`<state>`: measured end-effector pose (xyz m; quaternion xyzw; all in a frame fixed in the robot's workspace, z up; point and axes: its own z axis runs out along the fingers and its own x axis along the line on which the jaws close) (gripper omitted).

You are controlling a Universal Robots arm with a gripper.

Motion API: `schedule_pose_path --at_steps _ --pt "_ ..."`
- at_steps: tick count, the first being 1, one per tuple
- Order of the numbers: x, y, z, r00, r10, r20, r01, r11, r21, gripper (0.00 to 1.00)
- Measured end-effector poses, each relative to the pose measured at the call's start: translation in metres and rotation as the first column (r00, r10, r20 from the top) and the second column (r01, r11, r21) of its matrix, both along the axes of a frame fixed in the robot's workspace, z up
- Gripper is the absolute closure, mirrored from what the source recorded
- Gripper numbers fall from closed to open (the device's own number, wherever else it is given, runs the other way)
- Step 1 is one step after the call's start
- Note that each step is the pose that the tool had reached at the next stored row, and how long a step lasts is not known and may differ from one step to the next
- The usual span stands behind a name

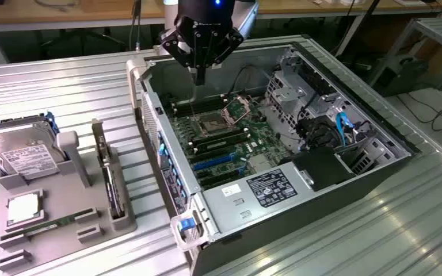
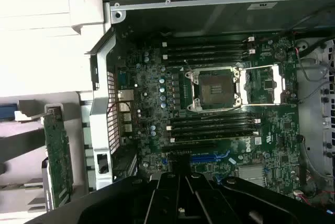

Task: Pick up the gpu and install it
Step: 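Reach for the gpu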

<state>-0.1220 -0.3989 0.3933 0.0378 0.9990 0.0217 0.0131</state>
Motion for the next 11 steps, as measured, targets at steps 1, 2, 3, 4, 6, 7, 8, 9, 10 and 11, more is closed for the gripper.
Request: schedule_pose_path --at_steps 1,2,3,4,6,7,8,9,10,11 --pt "-0.0011 0.0000 0.0000 1.0000 0.000 0.0000 0.000 1.0000 -0.0001 0.89" --pt "-0.0022 0.0000 0.0000 1.0000 0.000 0.0000 0.000 1.0000 0.0000 0.89" --pt "-0.0030 0.0000 0.0000 1.0000 0.000 0.0000 0.000 1.0000 0.0000 0.89" --pt "-0.0037 0.0000 0.0000 1.0000 0.000 0.0000 0.000 1.0000 0.0000 0.89" --pt "-0.0049 0.0000 0.0000 1.0000 0.000 0.0000 0.000 1.0000 0.0000 0.89" --pt "-0.0054 0.0000 0.0000 1.0000 0.000 0.0000 0.000 1.0000 -0.0001 0.89" --pt "-0.0060 0.0000 0.0000 1.0000 0.000 0.0000 0.000 1.0000 0.0000 0.89" --pt "-0.0065 0.0000 0.0000 1.0000 0.000 0.0000 0.000 1.0000 0.0000 0.89" --pt "-0.0072 0.0000 0.0000 1.0000 0.000 0.0000 0.000 1.0000 0.0000 0.89" --pt "-0.0079 0.0000 0.0000 1.0000 0.000 0.0000 0.000 1.0000 -0.0001 0.89"
